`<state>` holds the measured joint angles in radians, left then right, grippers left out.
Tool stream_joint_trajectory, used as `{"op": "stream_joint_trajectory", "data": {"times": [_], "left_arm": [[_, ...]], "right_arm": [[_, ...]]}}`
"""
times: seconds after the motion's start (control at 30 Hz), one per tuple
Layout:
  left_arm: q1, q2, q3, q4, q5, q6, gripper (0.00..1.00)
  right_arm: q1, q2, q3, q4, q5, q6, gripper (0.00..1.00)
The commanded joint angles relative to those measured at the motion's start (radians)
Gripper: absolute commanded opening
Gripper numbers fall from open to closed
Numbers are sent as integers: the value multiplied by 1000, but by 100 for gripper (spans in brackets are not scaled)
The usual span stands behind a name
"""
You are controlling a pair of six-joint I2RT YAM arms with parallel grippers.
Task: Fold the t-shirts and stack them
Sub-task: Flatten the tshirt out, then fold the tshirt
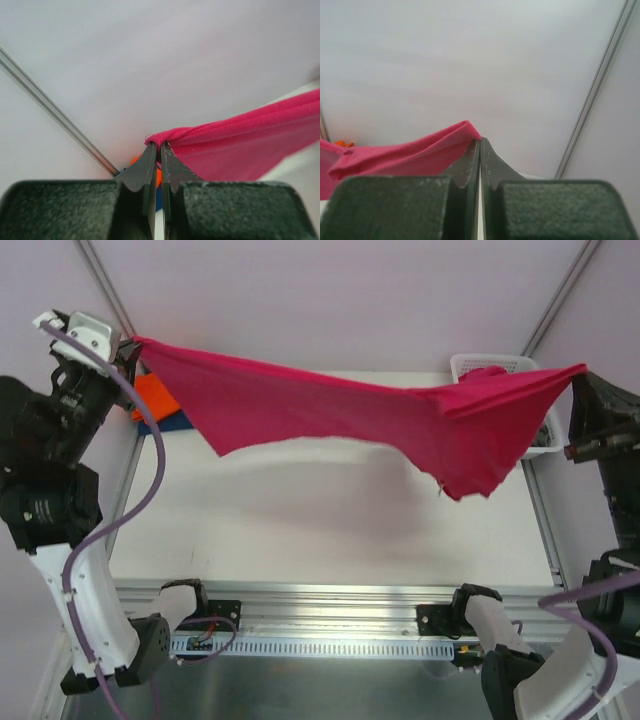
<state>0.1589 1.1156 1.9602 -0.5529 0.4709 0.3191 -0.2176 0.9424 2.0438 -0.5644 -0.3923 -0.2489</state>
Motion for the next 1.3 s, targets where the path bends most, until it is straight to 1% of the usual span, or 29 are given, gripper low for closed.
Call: {"op": "stream_joint_trajectory", "data": {"times": [0.0,0.1,0.2,0.27,0.4,0.43,0.47,0.53,0.57,0.63,0.67,0.7,0.73,0.77,0.8,0.83,0.87,0.9,0.93,0.97,1.0,1.03,1.07,1.1,1.17,1.27], "left_arm": [[16,-69,-47,48,-67,31,0],[18,-105,-66,48,-80,43,0],[14,-93,-90,48,-95,52,0],[14,-66,-130,48,-78,64,0],[14,3,-224,48,-32,77,0],[16,36,-268,48,-19,84,0],[14,56,-288,48,-12,92,0],[14,123,-349,48,-2,104,0],[13,150,-366,48,3,124,0],[13,239,-405,50,-3,162,0],[13,272,-408,51,-8,178,0],[13,309,-408,51,-14,187,0],[14,388,-396,53,-29,198,0],[13,432,-382,51,-37,219,0],[14,478,-368,51,-41,230,0],[13,572,-325,51,-47,238,0],[13,623,-296,50,-57,242,0],[11,726,-264,48,-58,242,0],[7,775,-194,47,-63,242,0],[2,820,-158,45,-66,245,0],[-5,901,-94,44,-69,247,0],[-27,935,-66,41,-75,253,0],[-38,964,-41,38,-87,255,0],[-48,1010,-21,36,-103,258,0],[-84,1050,31,36,-132,265,0],[-94,1122,88,34,-170,246,1]], "right_arm": [[-14,-39,-31,-54,-14,3,1],[-14,-50,-7,-84,-16,-23,1],[-14,-27,-5,-83,-17,-52,1],[-14,10,-19,-69,-22,-55,1],[-14,99,-103,23,-48,-46,1],[-14,125,-138,38,-55,-43,1],[-14,191,-154,44,-60,-29,1],[-12,260,-190,70,-82,-18,1],[-6,344,-200,93,-82,-13,1],[15,439,-183,93,-66,-24,1],[26,534,-168,80,-65,-35,1],[46,591,-148,72,-53,-64,1],[55,642,-128,61,-43,-73,1],[64,688,-84,48,-36,-84,1],[89,799,-53,28,-22,-122,1],[102,855,-19,3,-13,-144,1],[118,925,33,-47,-5,-157,1],[147,1041,124,-67,12,-164,0],[162,1105,171,-87,16,-164,1],[178,1157,208,-112,23,-171,1],[213,1244,260,-118,44,-179,1],[216,1275,271,-120,50,-179,1],[257,1302,277,-114,52,-184,1],[271,1326,280,-109,72,-190,1],[299,1369,270,-88,87,-184,1],[308,1403,256,-66,142,-158,1]]}}
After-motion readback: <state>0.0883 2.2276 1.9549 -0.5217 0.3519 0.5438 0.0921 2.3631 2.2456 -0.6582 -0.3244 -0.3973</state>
